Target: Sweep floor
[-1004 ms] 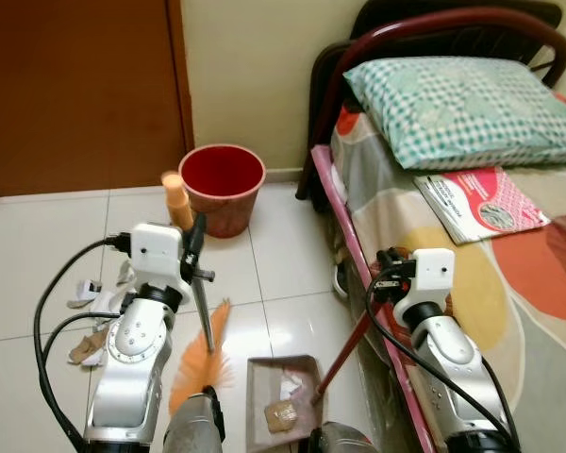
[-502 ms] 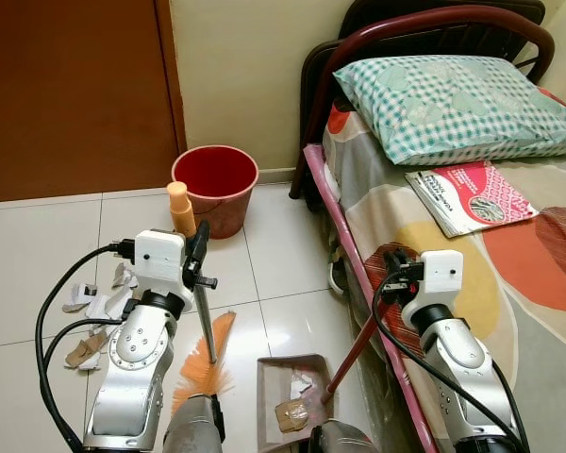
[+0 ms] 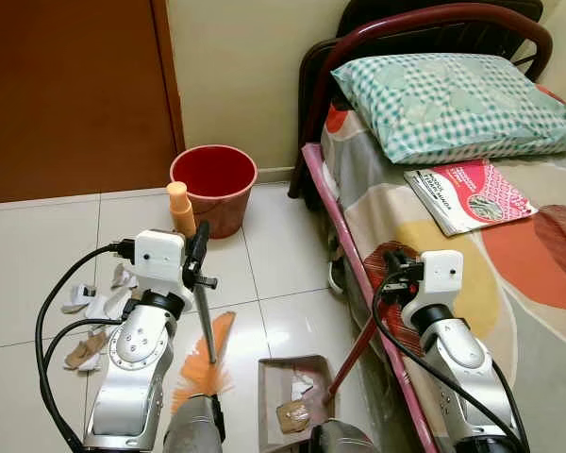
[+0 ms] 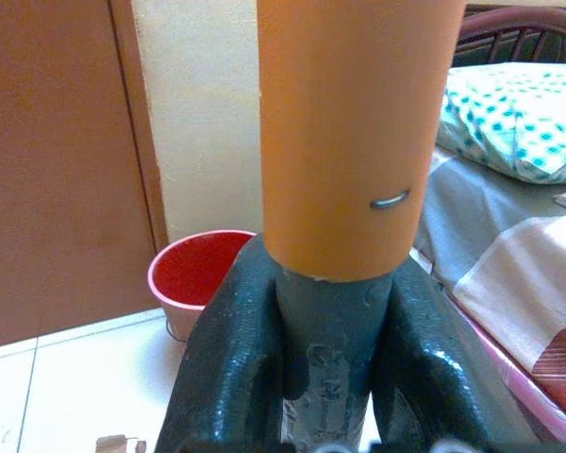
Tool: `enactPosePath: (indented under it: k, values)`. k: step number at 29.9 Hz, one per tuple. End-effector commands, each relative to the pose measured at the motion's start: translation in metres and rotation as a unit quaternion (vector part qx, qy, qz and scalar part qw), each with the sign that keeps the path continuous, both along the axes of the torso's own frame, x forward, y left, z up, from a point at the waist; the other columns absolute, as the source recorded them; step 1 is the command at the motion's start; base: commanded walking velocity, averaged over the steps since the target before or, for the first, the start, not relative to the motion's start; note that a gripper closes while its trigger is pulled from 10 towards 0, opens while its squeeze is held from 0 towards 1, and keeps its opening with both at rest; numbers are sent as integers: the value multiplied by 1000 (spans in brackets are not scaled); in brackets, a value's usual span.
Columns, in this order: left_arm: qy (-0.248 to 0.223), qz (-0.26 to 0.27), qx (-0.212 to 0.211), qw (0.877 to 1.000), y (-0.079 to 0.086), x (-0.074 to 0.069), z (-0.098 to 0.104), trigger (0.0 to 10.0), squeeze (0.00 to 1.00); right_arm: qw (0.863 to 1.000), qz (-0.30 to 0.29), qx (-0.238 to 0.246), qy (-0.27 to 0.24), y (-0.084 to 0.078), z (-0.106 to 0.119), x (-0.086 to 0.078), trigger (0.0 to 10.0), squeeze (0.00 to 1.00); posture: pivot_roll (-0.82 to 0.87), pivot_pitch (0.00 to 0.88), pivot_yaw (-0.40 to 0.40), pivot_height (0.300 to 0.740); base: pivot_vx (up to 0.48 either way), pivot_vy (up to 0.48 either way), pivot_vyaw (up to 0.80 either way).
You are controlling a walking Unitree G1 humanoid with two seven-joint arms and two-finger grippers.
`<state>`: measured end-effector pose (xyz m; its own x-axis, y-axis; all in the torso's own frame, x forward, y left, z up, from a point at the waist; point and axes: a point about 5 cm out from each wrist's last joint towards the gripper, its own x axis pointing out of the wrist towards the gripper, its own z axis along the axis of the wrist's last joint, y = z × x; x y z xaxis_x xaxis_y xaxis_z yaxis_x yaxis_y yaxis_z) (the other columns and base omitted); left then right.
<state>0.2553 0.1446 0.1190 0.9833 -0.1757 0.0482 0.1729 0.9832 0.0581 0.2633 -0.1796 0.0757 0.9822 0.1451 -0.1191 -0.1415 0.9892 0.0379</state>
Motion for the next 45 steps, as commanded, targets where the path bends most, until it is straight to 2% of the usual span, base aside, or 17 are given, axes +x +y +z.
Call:
enactPosePath:
  k: [1, 2, 3, 9, 11, 15, 19, 20, 22, 23, 26, 30, 33, 35, 38, 43, 45]
  values:
    - [5, -9, 1, 1000, -2, -4, 0, 10000, 0, 1000, -8, -8, -18, -8, 10, -3, 10000, 0, 38, 104, -76, 740, 0, 0, 0]
    - [26, 0, 19, 999, 5, -5, -7, 10000, 0, 999, -47, 0, 20, -26, 4, -30, 10000, 0, 8, 123, -69, 740, 0, 0, 0]
    - [32, 3, 24, 999, 8, -5, -9, 10000, 0, 998, -59, 4, 26, -30, 4, -35, 10000, 0, 8, 123, -69, 740, 0, 0, 0]
    - [39, 7, 31, 999, 10, -5, -13, 10000, 0, 997, -73, 10, 13, -28, 7, -23, 10000, 0, 10, 115, -63, 740, 0, 0, 0]
    - [40, 2, 34, 999, 7, -5, -14, 10000, 0, 998, -69, 8, 8, -23, 7, -18, 10000, 0, 13, 113, -61, 740, 0, 0, 0]
    - [43, 1, 36, 998, 7, -5, -14, 10000, 0, 998, -58, 1, 15, -20, 7, -22, 10000, 0, 15, 109, -60, 740, 0, 0, 0]
    - [47, 5, 43, 998, 11, -6, -15, 10000, 0, 997, -59, -9, 46, -24, 2, -36, 10000, 0, 15, 109, -60, 740, 0, 0, 0]
    - [49, 7, 46, 998, 13, -6, -16, 10000, 0, 996, -64, -11, 64, -27, -2, -44, 10000, 0, 15, 107, -63, 740, 0, 0, 0]
    - [50, 8, 46, 998, 13, -6, -16, 10000, 0, 995, -66, -11, 70, -27, -3, -47, 10000, 0, 15, 107, -63, 740, 0, 0, 0]
    - [52, 9, 47, 997, 14, -7, -17, 10000, 0, 994, -66, -11, 88, -28, -5, -58, 10000, 0, 6, 109, -63, 740, 0, 0, 0]
    - [55, 5, 48, 997, 12, -7, -18, 10000, 0, 991, -67, -5, 114, -29, -6, -73, 10000, 0, 1, 110, -64, 740, 0, 0, 0]
    - [57, 0, 49, 997, 11, -7, -19, 10000, 0, 989, -59, -6, 134, -32, -1, -88, 10000, 0, -5, 112, -66, 740, 0, 0, 0]
    - [59, 1, 50, 997, 11, -7, -19, 10000, 0, 989, -52, -11, 141, -36, 1, -90, 10000, 0, -7, 114, -65, 740, 0, 0, 0]
    - [62, 3, 53, 997, 12, -8, -20, 10000, 0, 988, -45, -16, 147, -41, 3, -90, 10000, 0, -7, 114, -65, 740, 0, 0, 0]
    - [67, 11, 58, 996, 14, -7, -21, 10000, 0, 990, -24, -11, 138, -43, 6, -74, 10000, 0, -8, 104, -41, 740, 0, 0, 0]
    - [62, 37, 68, 995, 20, -2, -18, 10000, 0, 997, 27, -13, 67, -24, 21, -35, 10000, 0, -2, 101, -34, 740, 0, 0, 0]
    - [53, 56, 80, 994, 27, 0, -14, 10000, 0, 999, 29, 3, 43, -13, 26, -18, 10000, 0, 14, 106, -44, 740, 0, 0, 0]
